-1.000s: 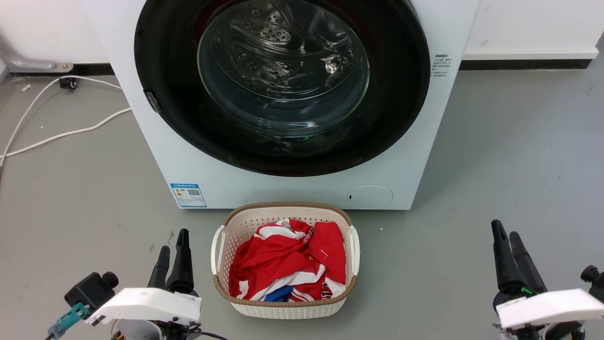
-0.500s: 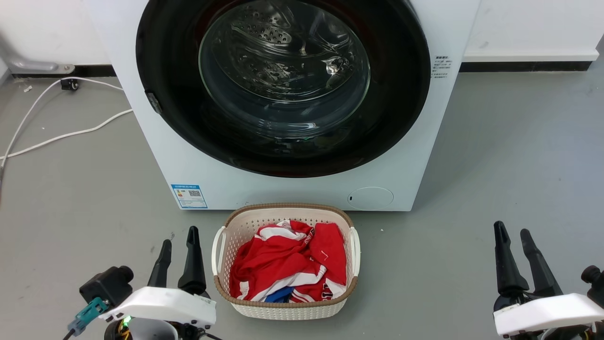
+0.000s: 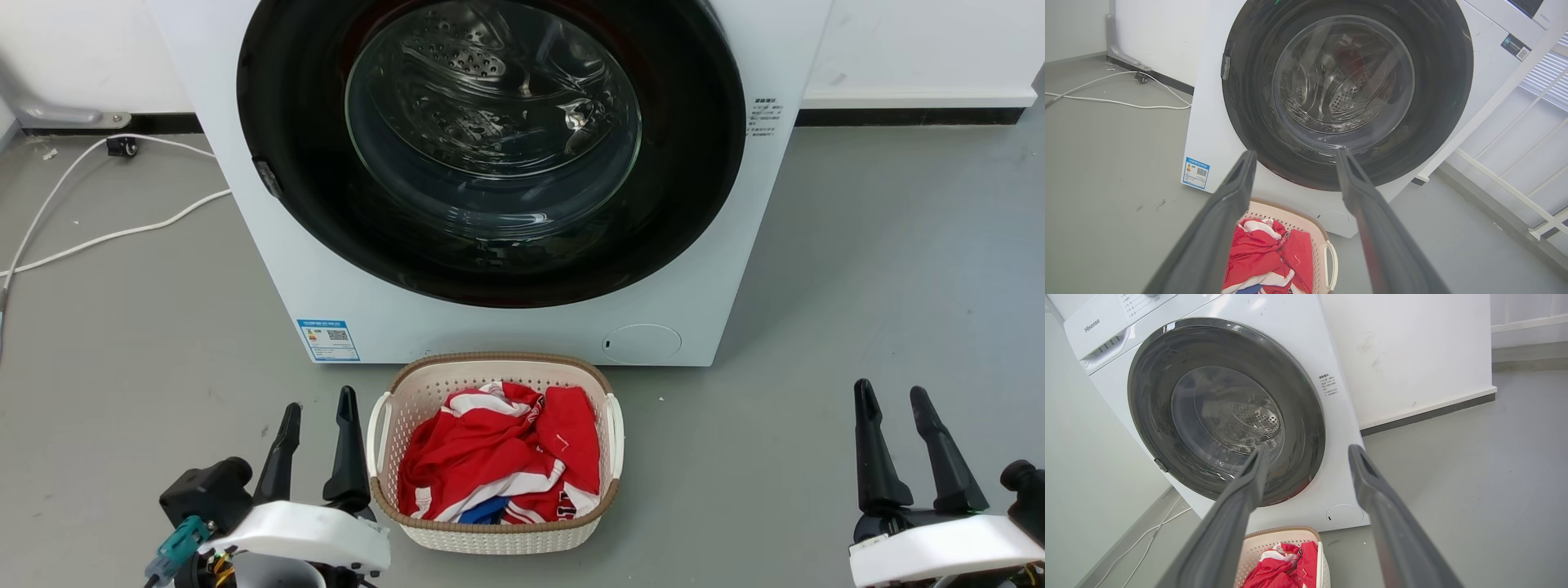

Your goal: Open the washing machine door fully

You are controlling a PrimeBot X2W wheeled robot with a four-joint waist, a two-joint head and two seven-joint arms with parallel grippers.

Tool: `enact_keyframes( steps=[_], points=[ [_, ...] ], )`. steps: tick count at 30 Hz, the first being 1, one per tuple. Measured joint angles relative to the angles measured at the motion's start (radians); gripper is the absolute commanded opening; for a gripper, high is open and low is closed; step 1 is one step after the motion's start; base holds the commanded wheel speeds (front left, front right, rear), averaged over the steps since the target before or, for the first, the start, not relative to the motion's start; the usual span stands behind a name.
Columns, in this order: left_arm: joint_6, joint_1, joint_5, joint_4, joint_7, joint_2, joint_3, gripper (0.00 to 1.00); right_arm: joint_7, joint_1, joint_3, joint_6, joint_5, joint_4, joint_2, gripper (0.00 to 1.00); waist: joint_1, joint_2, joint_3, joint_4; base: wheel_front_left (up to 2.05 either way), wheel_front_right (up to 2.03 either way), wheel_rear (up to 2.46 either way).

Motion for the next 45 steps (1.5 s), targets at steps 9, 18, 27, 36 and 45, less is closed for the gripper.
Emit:
enact_keyframes(
  steps=[9, 18, 27, 36, 45],
  points=[
    [0.006, 0.007, 0.090, 0.002, -0.023, 0.000, -0.011, 1.00, -0.022, 0.017, 0.001, 0.000, -0.091, -0.024, 0.000, 1.00, 0.0000, 0.0000, -0.002, 0.001, 0.00, 0.00, 0.00],
    [0.012, 0.016, 0.162, 0.002, -0.042, 0.000, -0.017, 1.00, -0.043, 0.024, -0.001, 0.000, -0.159, -0.039, 0.000, 1.00, 0.0000, 0.0000, 0.000, 0.002, 0.00, 0.00, 0.00],
    [0.012, 0.020, 0.229, 0.002, -0.062, 0.000, -0.027, 1.00, -0.062, 0.040, -0.005, 0.000, -0.210, -0.048, 0.000, 1.00, 0.0000, 0.0000, 0.001, 0.004, 0.00, 0.00, 0.00],
    [0.016, 0.026, 0.285, 0.002, -0.080, 0.000, -0.037, 1.00, -0.079, 0.045, -0.003, 0.002, -0.261, -0.058, 0.000, 1.00, 0.0000, 0.0000, 0.000, 0.005, 0.00, 0.00, 0.00],
    [0.020, 0.029, 0.334, 0.011, -0.096, 0.001, -0.047, 1.00, -0.097, 0.059, -0.002, 0.001, -0.303, -0.064, 0.000, 1.00, 0.0000, 0.0000, 0.000, 0.008, 0.00, 0.00, 0.00]
  ],
)
